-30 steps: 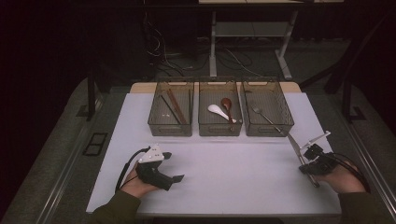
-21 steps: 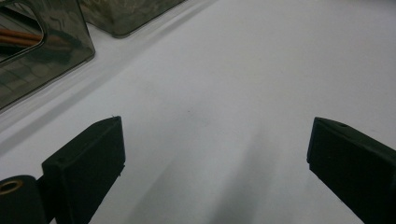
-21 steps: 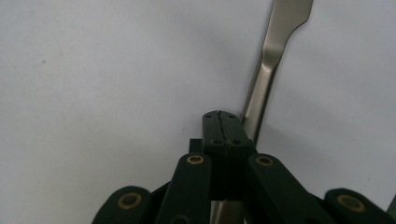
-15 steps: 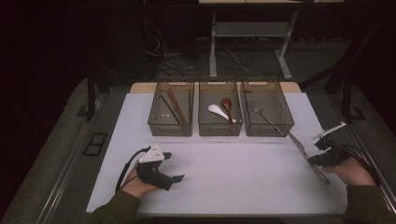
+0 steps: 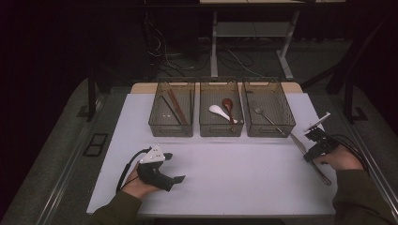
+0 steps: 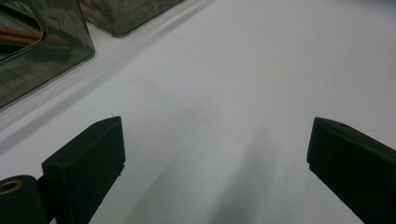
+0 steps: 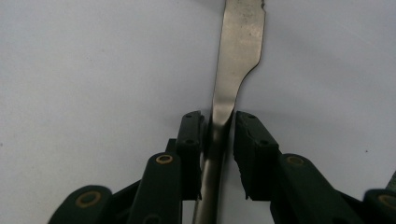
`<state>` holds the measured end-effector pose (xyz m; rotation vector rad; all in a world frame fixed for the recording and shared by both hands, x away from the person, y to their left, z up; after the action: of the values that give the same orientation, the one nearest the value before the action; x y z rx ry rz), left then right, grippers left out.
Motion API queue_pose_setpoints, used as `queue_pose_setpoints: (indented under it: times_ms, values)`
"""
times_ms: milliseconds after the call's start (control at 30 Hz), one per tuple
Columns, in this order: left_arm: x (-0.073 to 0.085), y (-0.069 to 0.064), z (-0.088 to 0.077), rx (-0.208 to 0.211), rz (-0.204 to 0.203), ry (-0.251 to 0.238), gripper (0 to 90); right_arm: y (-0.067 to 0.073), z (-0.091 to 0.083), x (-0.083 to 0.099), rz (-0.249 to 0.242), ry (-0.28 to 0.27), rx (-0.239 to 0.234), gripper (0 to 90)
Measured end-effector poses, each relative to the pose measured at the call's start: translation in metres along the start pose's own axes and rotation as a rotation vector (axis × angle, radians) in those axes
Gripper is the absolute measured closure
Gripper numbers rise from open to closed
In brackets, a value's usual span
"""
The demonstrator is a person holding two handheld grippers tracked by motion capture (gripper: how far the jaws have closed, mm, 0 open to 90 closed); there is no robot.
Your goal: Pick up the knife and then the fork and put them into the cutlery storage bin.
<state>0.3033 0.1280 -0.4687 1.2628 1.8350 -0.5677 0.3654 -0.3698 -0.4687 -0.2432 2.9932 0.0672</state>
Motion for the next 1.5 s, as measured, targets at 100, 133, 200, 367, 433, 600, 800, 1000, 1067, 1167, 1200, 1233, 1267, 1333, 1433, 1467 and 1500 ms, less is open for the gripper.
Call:
queue_pose_setpoints:
  times_ms: [100, 133, 200, 367, 433, 600, 800, 1000, 1067, 1167, 1200, 1233, 1267, 1333, 1433, 1467, 1500]
  values:
    - [0.000, 0.000, 0.001, 0.003, 0.001, 0.004, 3.4, -0.001, 0.001, -0.002, -0.004, 0.013, -0.003, 74.7]
    - [0.000, 0.000, 0.001, 0.002, 0.003, 0.004, 3.4, -0.001, 0.001, -0.002, -0.010, 0.019, -0.007, 75.5]
    - [0.000, -0.001, 0.001, 0.002, 0.005, 0.005, 3.4, -0.002, 0.002, -0.003, 0.006, 0.028, -0.007, 76.8]
    - [0.000, 0.000, 0.000, 0.002, 0.004, 0.006, 3.4, -0.003, 0.002, -0.005, 0.020, 0.038, -0.003, 79.3]
    - [0.000, -0.001, 0.001, 0.003, 0.005, 0.006, 3.4, -0.003, 0.002, -0.004, 0.020, 0.032, -0.009, 79.7]
    - [0.000, -0.001, 0.000, 0.002, 0.003, 0.004, 3.4, -0.004, 0.001, -0.003, 0.024, 0.016, -0.012, 79.9]
    - [0.000, 0.000, 0.001, 0.002, 0.004, 0.005, 3.4, -0.008, 0.000, 0.000, 0.041, -0.007, -0.061, 79.9]
    - [0.000, 0.000, 0.000, 0.001, 0.005, 0.005, 3.4, -0.010, 0.000, 0.001, 0.032, -0.023, -0.066, 79.9]
    - [0.000, 0.000, 0.000, 0.000, 0.003, 0.004, 3.4, -0.011, -0.001, 0.002, 0.035, -0.025, -0.058, 79.9]
    - [0.000, 0.000, 0.000, 0.000, 0.002, 0.003, 3.4, -0.017, -0.002, 0.004, 0.048, -0.030, -0.045, 79.9]
    - [0.000, 0.000, 0.000, 0.000, 0.002, 0.003, 3.4, -0.020, -0.004, 0.005, 0.058, -0.039, -0.053, 80.0]
    - [0.000, 0.000, 0.000, 0.000, 0.002, 0.003, 3.4, -0.023, -0.005, 0.006, 0.063, -0.043, -0.055, 80.0]
    - [0.000, 0.000, 0.000, 0.001, 0.002, 0.004, 3.4, -0.025, -0.007, 0.007, 0.070, -0.056, -0.051, 79.9]
    - [0.000, 0.000, 0.001, 0.001, 0.004, 0.005, 3.4, -0.029, -0.009, 0.008, 0.073, -0.076, -0.062, 80.0]
    - [0.000, 0.000, 0.000, -0.001, 0.004, 0.004, 3.4, -0.031, -0.012, 0.009, 0.085, -0.099, -0.078, 80.0]
    - [0.000, 0.000, 0.000, -0.001, 0.004, 0.003, 3.4, -0.032, -0.013, 0.009, 0.092, -0.107, -0.081, 80.0]
    - [0.000, 0.000, 0.000, -0.001, 0.003, 0.004, 3.4, -0.033, -0.015, 0.009, 0.099, -0.118, -0.083, 80.0]
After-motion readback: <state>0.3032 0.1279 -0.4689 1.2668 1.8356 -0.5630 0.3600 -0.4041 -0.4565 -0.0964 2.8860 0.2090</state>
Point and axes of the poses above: each handheld gripper's, and its own axes: z roughly forward along the jaws, x roughly out of its underside, y roughly to its left, the point moved 5 cm from there along z, roughly forward along the jaws, and after that the axes turned 13 degrees about z, right-handed, at the moved point
